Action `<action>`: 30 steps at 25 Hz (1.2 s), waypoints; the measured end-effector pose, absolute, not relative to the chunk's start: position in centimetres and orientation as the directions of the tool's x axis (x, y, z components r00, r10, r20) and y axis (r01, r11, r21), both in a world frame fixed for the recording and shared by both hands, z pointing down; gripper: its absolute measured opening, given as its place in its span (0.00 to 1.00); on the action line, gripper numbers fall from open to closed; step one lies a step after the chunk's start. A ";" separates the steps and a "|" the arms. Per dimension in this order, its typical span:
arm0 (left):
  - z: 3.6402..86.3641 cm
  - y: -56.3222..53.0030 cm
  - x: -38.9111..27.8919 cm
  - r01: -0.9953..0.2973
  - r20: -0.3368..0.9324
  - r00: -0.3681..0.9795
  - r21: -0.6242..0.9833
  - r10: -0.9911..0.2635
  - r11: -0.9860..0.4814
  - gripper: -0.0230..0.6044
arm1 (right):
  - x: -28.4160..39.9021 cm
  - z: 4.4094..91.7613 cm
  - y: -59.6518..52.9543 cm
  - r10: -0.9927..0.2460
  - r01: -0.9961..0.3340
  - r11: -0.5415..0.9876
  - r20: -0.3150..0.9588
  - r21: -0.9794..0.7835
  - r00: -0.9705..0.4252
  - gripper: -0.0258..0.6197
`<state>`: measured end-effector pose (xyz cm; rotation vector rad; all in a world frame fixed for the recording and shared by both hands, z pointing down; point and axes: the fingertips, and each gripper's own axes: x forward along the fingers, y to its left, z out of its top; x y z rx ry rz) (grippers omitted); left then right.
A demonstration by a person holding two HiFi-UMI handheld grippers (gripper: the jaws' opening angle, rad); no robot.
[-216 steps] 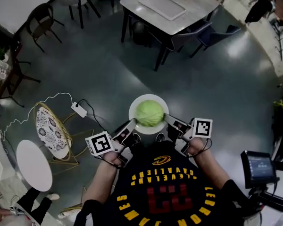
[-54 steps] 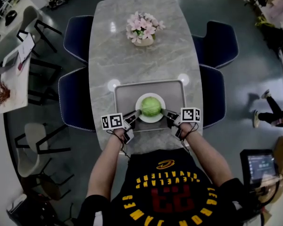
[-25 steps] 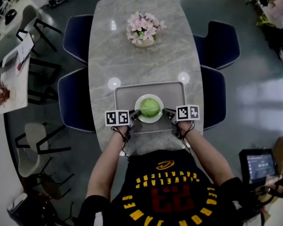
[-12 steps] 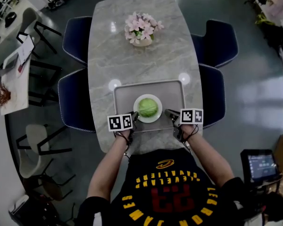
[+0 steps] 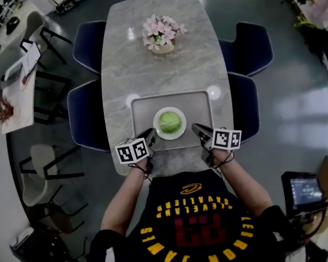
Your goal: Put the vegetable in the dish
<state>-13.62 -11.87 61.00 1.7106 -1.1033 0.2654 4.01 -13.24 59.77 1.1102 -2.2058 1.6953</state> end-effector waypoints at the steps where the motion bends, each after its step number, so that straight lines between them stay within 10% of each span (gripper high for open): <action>1: 60.0 -11.7 -13.2 -0.759 0.613 0.562 0.649 -0.555 -0.053 0.13 | 3.9 59.2 -13.0 -0.463 -0.622 0.098 0.518 -0.777 -0.719 0.11; 16: 47.8 -7.7 -6.2 -0.598 0.329 0.726 0.736 -0.604 -0.318 0.04 | 0.1 47.1 -8.8 -0.437 -0.500 0.535 0.283 -0.681 -0.854 0.06; 30: 44.6 -7.4 -5.4 -0.507 0.225 0.737 0.807 -0.637 -0.302 0.04 | -0.1 43.9 -7.7 -0.457 -0.485 0.590 0.228 -0.645 -0.860 0.06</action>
